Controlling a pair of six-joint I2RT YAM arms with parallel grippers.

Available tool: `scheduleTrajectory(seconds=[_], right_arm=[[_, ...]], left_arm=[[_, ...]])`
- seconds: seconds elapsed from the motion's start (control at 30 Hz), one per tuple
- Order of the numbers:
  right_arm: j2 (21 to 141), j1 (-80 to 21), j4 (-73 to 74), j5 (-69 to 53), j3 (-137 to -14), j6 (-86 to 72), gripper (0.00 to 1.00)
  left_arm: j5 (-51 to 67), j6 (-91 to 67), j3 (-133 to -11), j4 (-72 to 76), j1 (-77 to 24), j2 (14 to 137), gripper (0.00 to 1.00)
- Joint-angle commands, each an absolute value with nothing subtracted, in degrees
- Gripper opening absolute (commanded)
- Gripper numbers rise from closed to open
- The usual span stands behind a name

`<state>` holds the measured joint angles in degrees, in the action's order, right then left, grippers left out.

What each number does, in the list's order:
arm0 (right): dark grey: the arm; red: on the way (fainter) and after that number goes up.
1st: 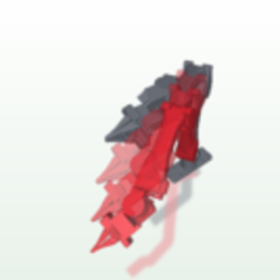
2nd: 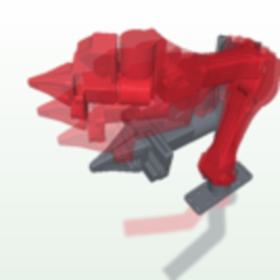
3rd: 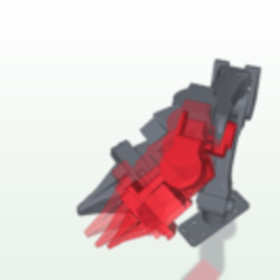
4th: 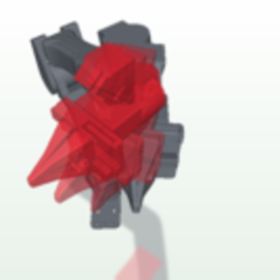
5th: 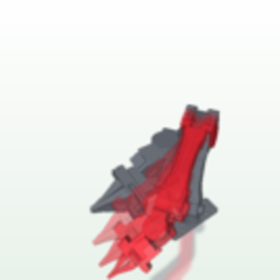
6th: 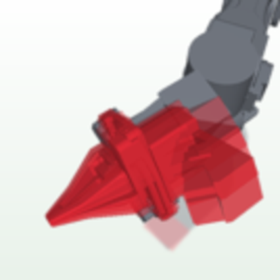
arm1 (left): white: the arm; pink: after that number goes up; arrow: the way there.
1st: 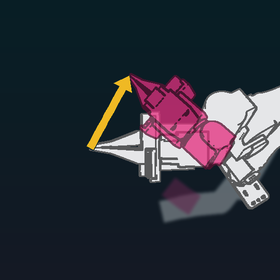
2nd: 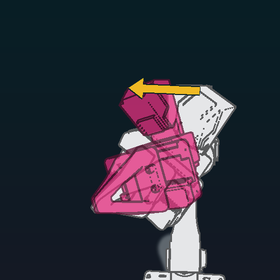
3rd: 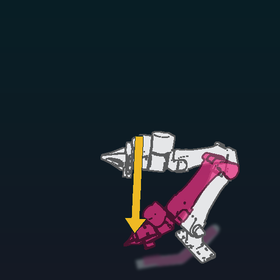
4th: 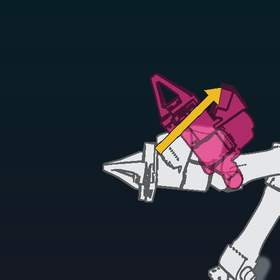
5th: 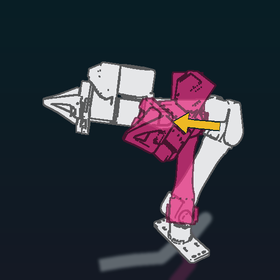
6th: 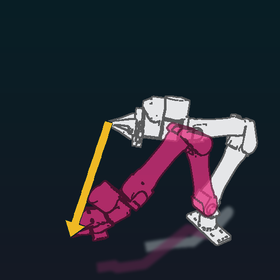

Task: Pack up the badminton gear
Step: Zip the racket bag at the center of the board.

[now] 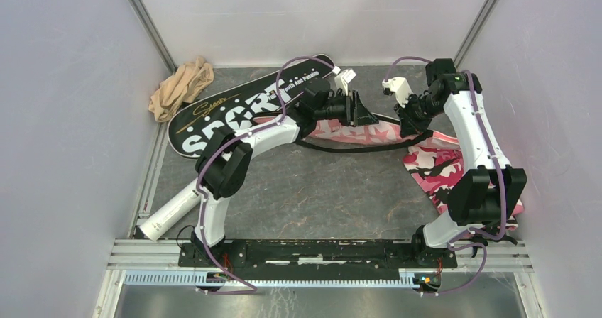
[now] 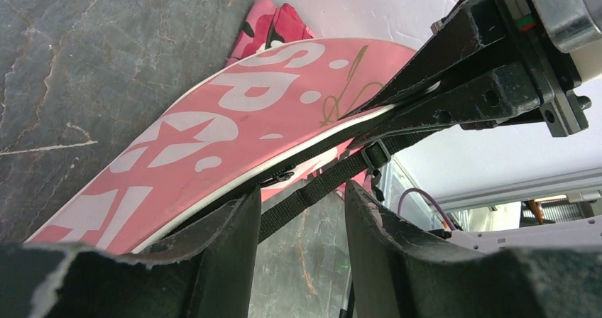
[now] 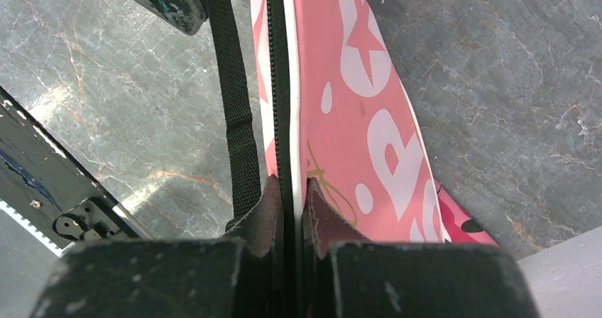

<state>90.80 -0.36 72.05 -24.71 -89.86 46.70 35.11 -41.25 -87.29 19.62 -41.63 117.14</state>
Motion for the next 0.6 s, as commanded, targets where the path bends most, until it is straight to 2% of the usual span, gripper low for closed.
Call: scheduleTrajectory(seconds=[0.0,0.33,0.57], right_arm=[[87.83,-0.36,71.99,-27.24,-89.9,44.38,0.0],[88.14,-0.42,72.0,-27.34,-90.2,44.38,0.0],[87.99,-0.34,71.99,-27.36,-90.26,44.3,0.0]], left_arm=[[33.64,-38.5,-90.57,22.85,-41.35,118.36,0.53],[34.5,-37.95,-90.41,24.74,-42.36,120.06,0.5],[27.19,-38.3,-93.81,18.32,-42.98,121.13,0.46]])
